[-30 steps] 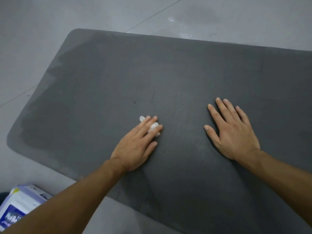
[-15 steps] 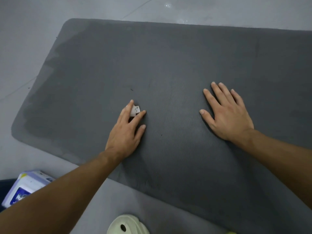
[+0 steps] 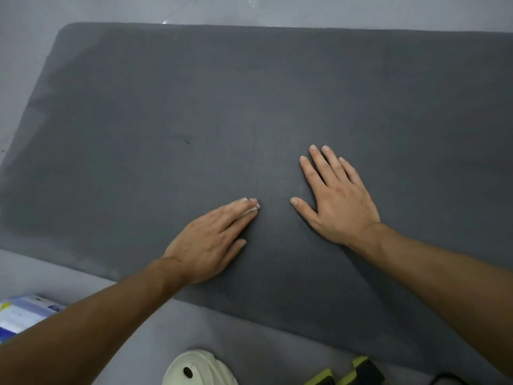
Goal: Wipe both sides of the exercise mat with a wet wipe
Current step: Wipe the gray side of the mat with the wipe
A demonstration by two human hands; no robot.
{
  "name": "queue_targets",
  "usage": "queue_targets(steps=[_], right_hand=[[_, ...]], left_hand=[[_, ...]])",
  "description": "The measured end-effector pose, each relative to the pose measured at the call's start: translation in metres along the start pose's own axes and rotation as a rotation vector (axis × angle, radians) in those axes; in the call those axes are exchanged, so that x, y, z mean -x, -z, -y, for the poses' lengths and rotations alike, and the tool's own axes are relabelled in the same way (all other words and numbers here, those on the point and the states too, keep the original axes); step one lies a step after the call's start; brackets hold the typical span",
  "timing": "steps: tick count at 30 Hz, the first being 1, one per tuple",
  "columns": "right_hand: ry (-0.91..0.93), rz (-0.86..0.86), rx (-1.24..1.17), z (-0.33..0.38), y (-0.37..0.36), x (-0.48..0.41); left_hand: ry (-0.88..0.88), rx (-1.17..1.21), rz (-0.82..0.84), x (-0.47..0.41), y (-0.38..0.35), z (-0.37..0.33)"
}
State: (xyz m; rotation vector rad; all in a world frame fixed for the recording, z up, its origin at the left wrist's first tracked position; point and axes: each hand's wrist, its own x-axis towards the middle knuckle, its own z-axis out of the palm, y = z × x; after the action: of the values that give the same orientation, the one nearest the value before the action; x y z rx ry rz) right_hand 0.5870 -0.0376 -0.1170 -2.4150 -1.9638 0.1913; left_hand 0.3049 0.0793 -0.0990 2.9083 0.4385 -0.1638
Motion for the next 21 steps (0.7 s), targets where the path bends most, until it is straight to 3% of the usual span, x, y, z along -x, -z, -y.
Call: queue_targets(steps=[5,8,10,17,21], right_hand=[[0.001,-0.006,0.009,0.000,0.001,0.001],[-0.003,-0.010,0.000,0.000,0.000,0.001],[-0.005,-0.009,-0.001,0.001,0.000,0.001],[-0.008,-0.003,0.004,0.001,-0.001,0.001],[-0.005,-0.009,0.001,0.001,-0.001,0.001]], left_hand=[[0.474,0.009,-0.045,0.021,0.011,0.064],[0.574,0.089,-0.025,0.030,0.014,0.072],[0.488,0.106,-0.023,0.031,0.013,0.061],[-0.229,0.111,0.141,0.041,-0.006,-0.035],[-0.305,0.001,0.130,0.054,-0.016,-0.053]])
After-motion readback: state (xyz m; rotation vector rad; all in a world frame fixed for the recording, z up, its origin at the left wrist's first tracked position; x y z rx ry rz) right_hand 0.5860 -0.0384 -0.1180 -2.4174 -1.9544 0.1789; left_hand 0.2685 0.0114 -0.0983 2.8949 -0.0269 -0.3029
